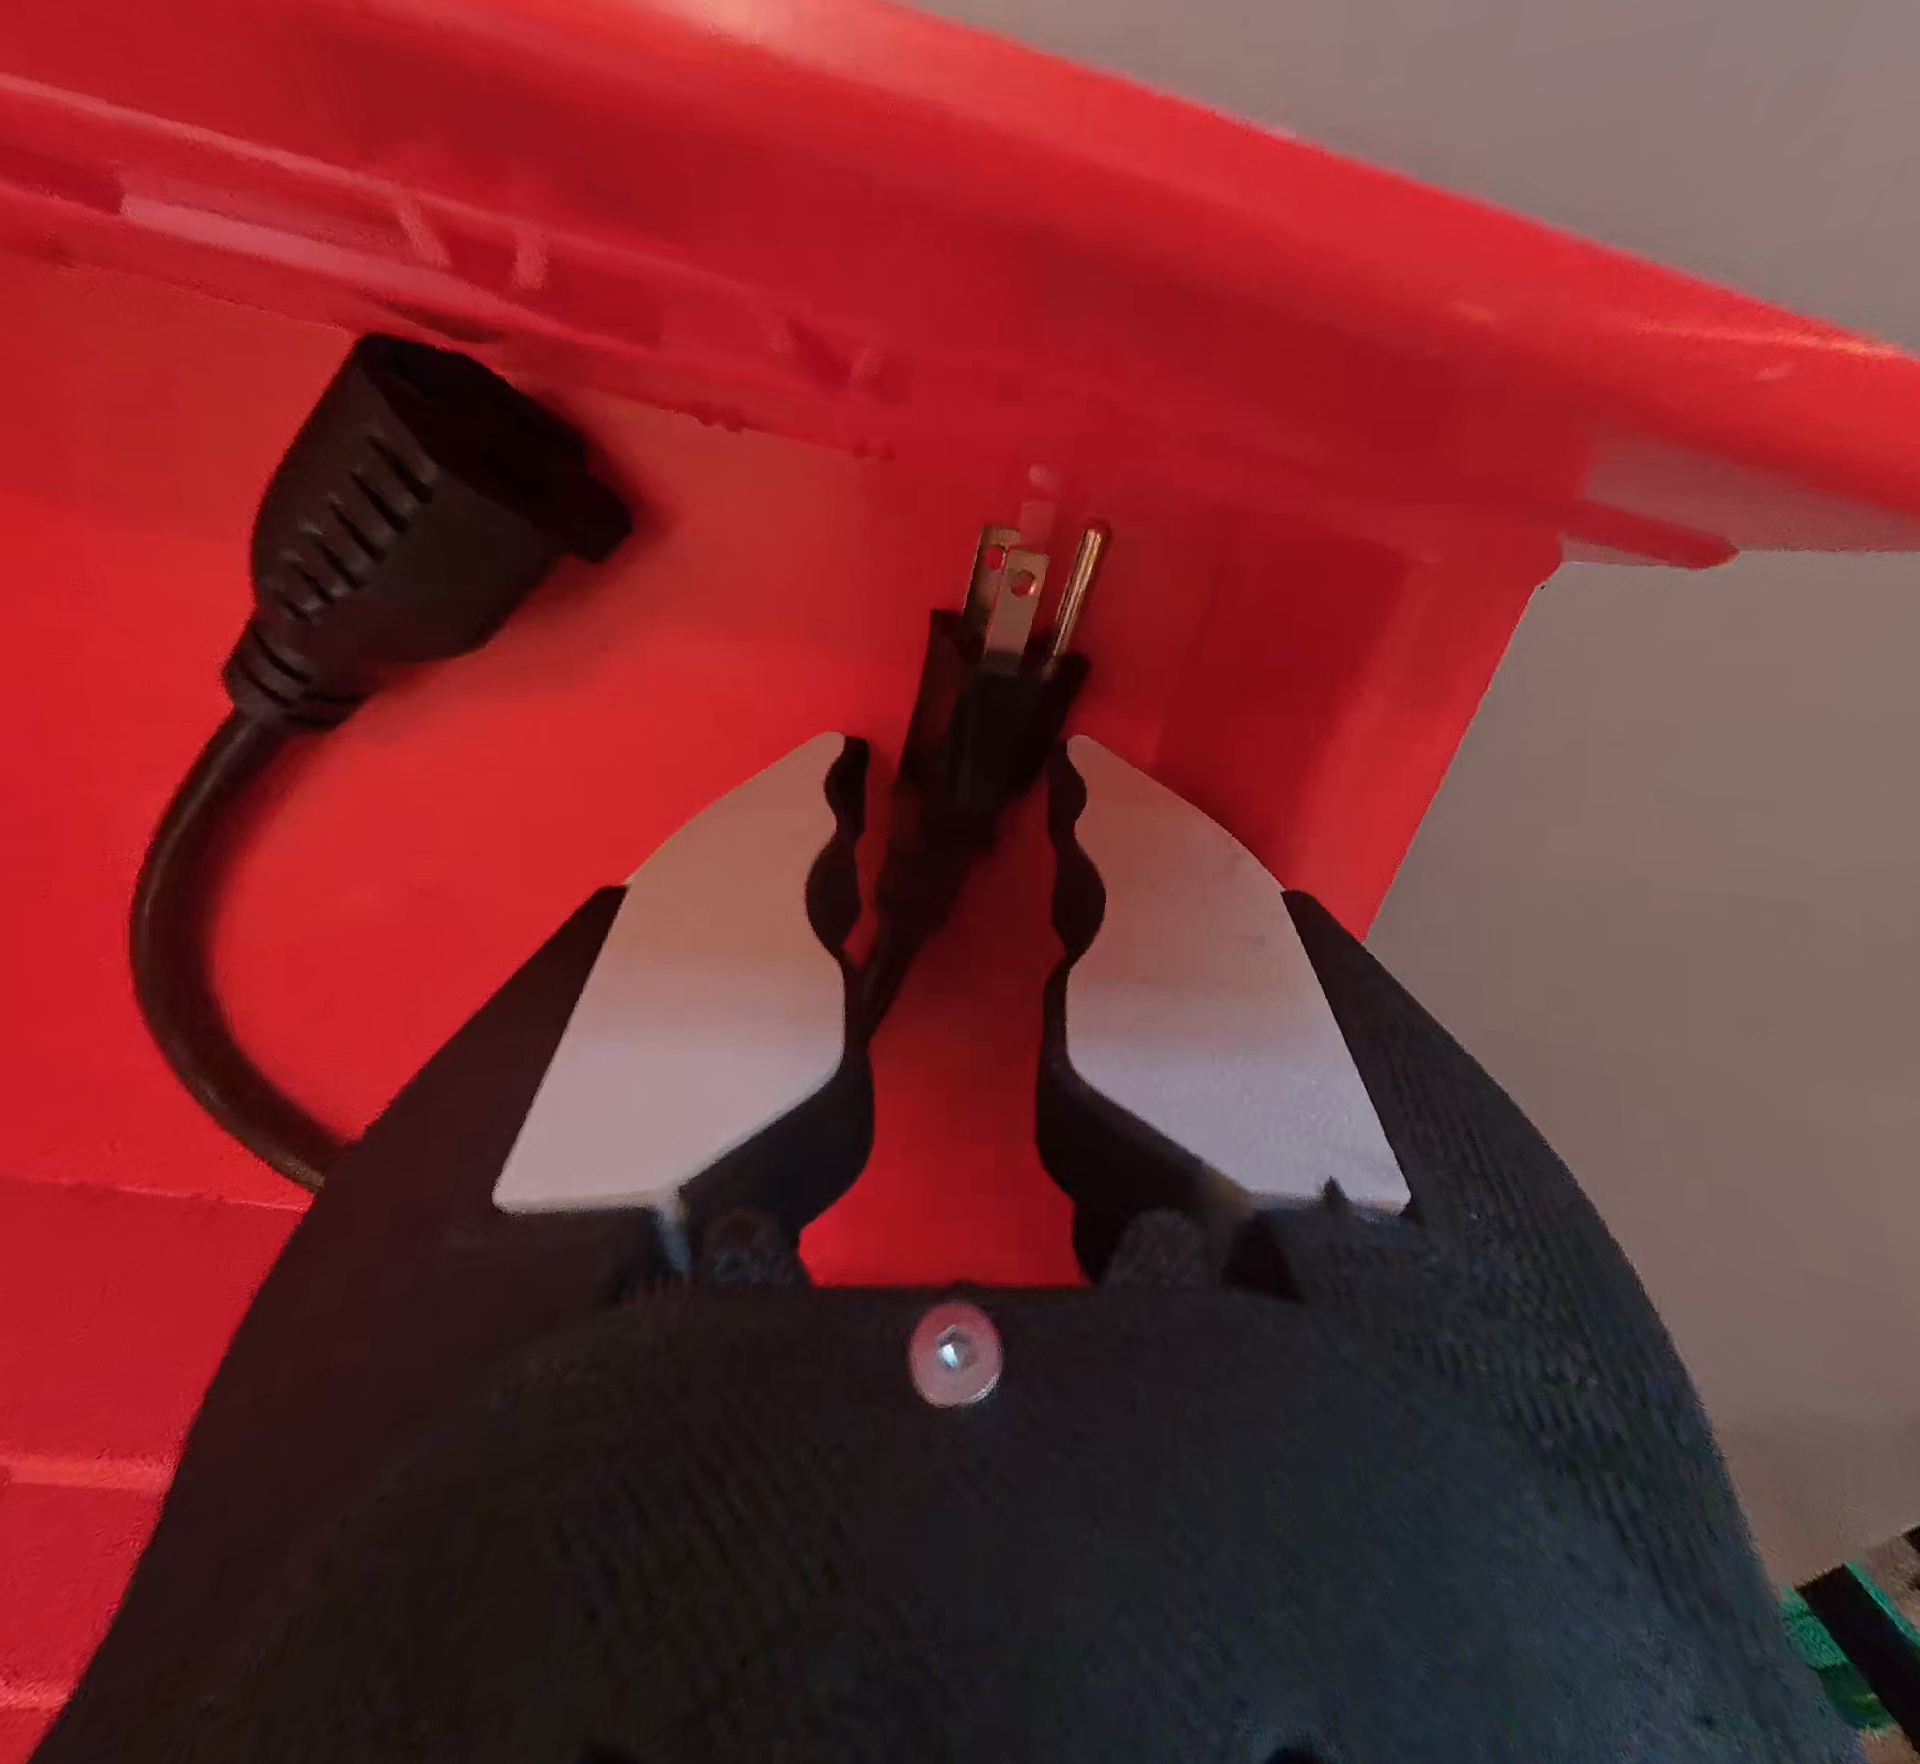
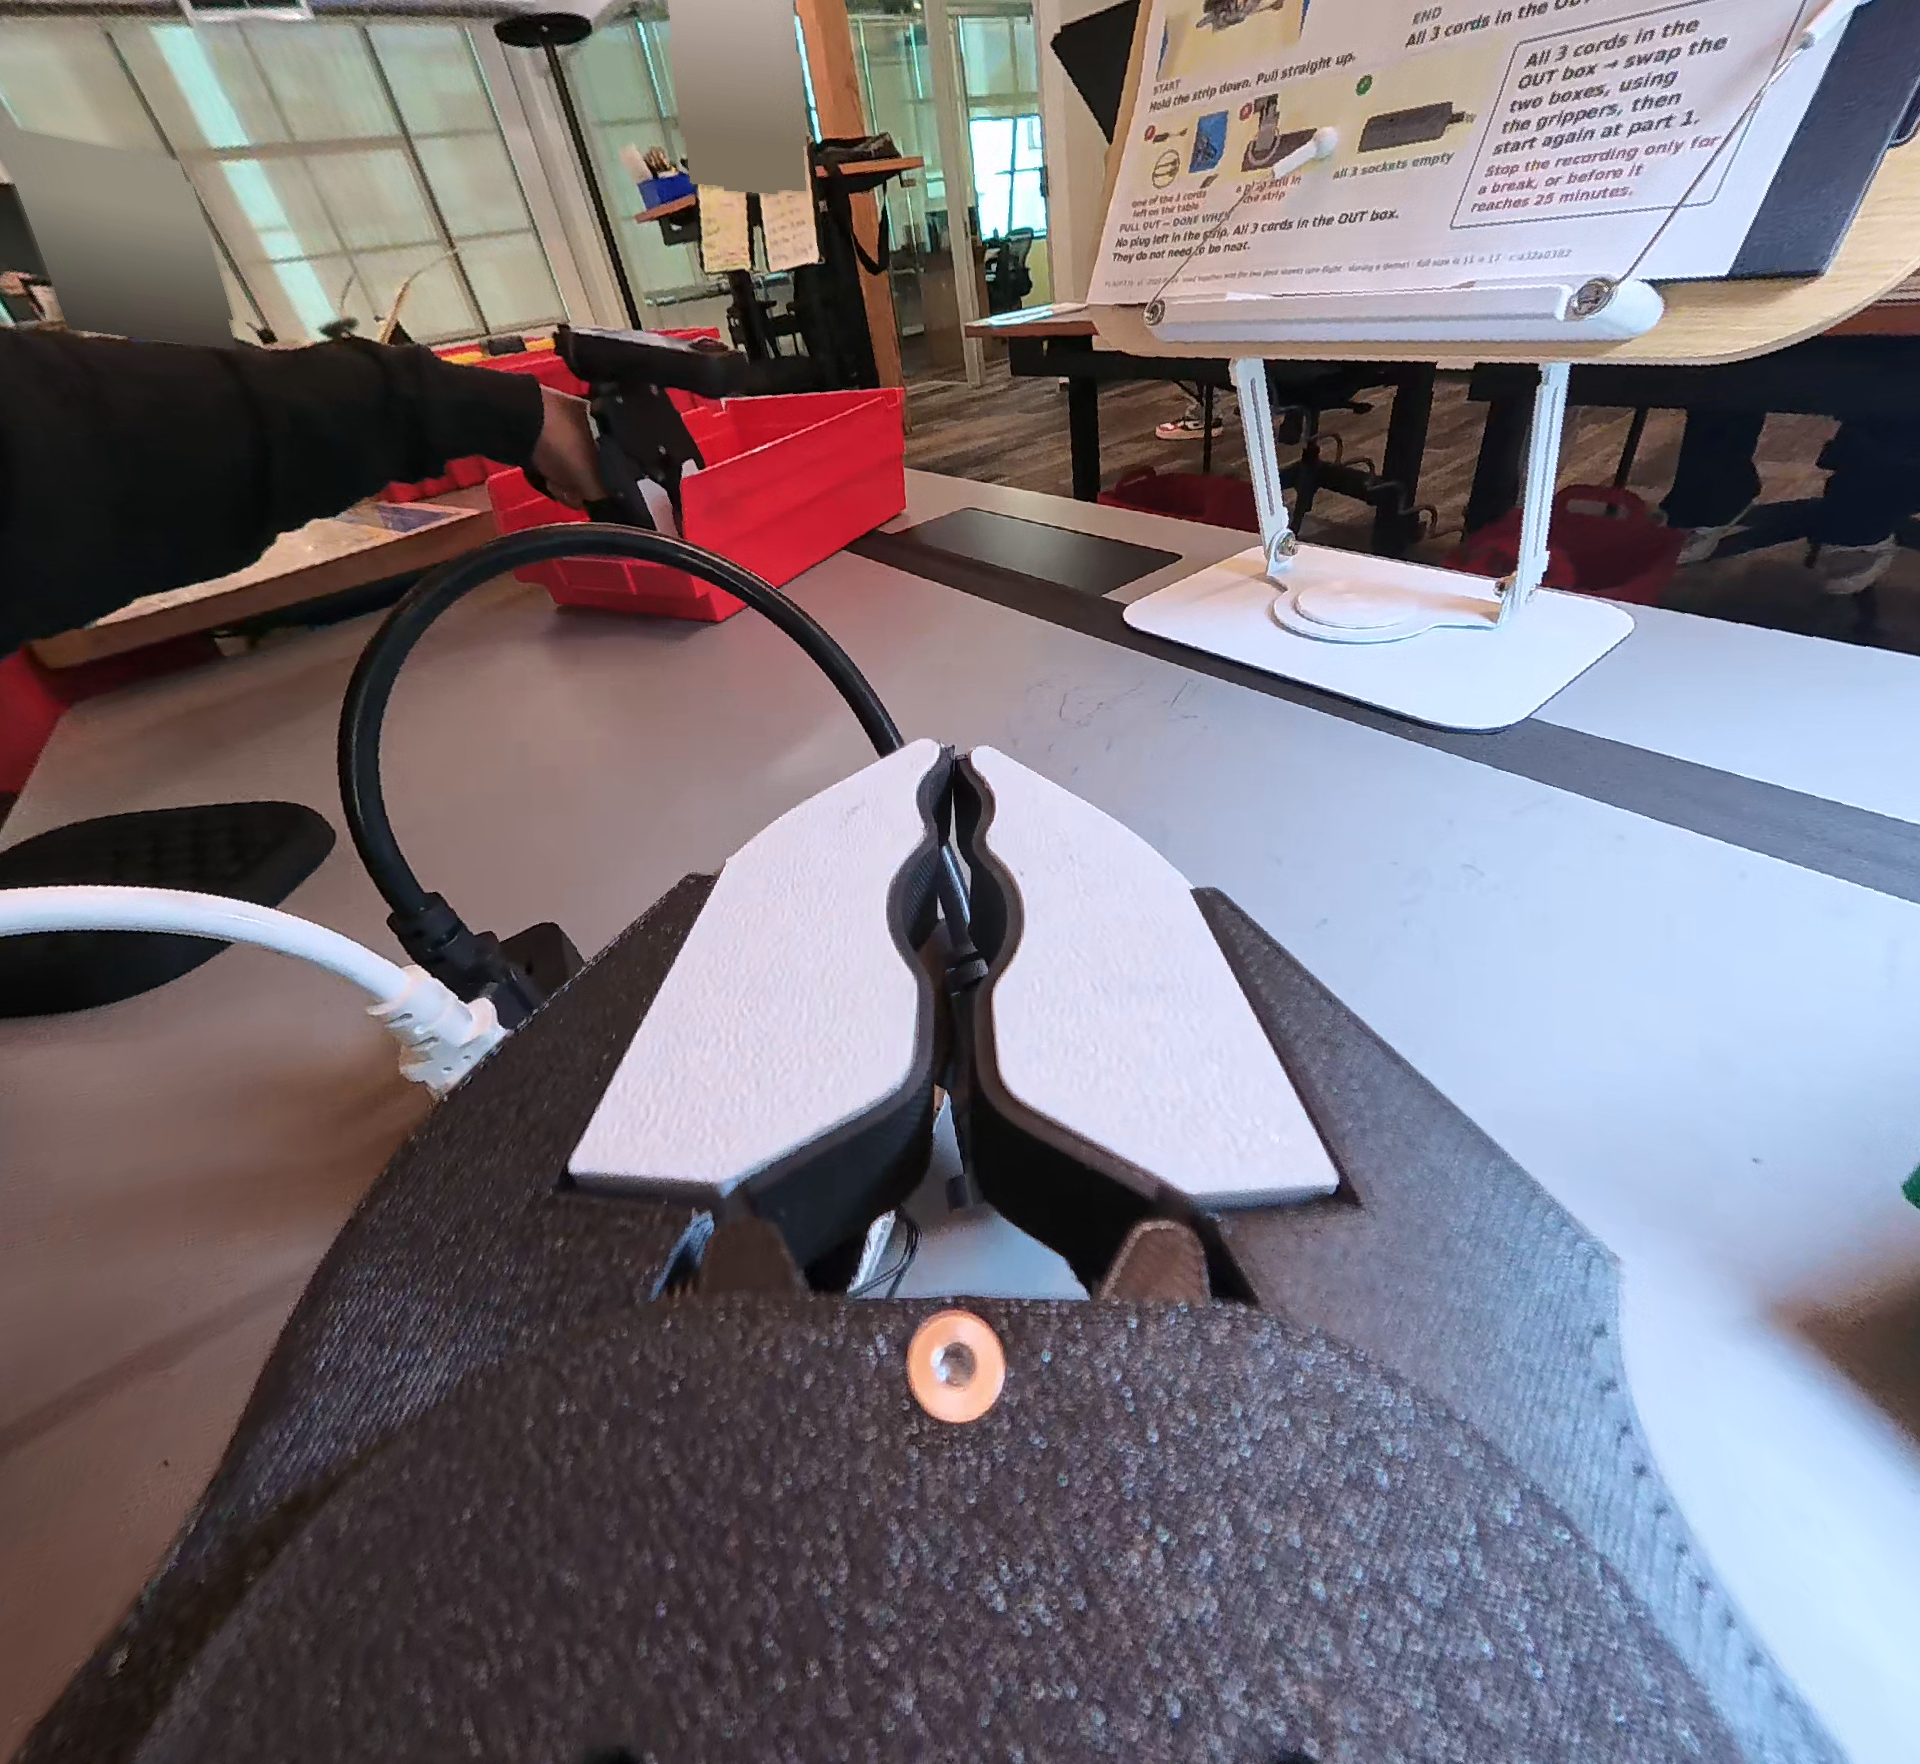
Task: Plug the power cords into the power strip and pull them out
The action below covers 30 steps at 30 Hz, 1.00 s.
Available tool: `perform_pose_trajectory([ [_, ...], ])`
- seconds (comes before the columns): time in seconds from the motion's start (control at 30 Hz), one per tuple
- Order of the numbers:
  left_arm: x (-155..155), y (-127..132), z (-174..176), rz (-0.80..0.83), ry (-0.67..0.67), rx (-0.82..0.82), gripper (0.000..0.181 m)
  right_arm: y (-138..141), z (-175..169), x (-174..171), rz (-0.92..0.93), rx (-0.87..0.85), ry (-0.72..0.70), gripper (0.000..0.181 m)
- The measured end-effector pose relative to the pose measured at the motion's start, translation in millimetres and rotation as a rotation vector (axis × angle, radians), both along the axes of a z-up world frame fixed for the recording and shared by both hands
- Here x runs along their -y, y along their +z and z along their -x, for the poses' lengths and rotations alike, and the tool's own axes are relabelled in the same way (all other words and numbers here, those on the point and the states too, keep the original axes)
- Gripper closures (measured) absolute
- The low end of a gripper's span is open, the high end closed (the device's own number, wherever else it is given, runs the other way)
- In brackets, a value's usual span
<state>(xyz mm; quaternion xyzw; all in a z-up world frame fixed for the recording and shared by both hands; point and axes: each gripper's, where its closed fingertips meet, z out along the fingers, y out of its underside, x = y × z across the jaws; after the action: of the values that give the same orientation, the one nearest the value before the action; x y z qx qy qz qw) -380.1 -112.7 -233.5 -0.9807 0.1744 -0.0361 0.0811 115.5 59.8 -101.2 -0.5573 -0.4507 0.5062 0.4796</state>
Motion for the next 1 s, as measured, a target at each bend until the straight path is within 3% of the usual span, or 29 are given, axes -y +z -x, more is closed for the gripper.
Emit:
perform_pose_trajectory([
  [0.47,0,3,8,0.069,-0.107,-0.102,0.157,-11,5,-2,0.020,0.023,-0.001,0.181],
  [0.6,-5,21,27,0.010,-0.078,-0.252,0.158,-9,3,-2,0.018,0.016,0.000,0.181],
  [0.73,-8,83,36,-0.139,-0.010,-0.364,0.159,-3,1,0,0.002,0.002,0.007,0.181],
  [0.87,-8,170,36,-0.336,0.044,-0.469,0.160,4,-1,5,-0.006,-0.017,0.026,0.181],
  [1.0,-11,256,13,-0.547,0.036,-0.571,0.160,15,-4,11,-0.022,-0.049,0.033,0.181],
])
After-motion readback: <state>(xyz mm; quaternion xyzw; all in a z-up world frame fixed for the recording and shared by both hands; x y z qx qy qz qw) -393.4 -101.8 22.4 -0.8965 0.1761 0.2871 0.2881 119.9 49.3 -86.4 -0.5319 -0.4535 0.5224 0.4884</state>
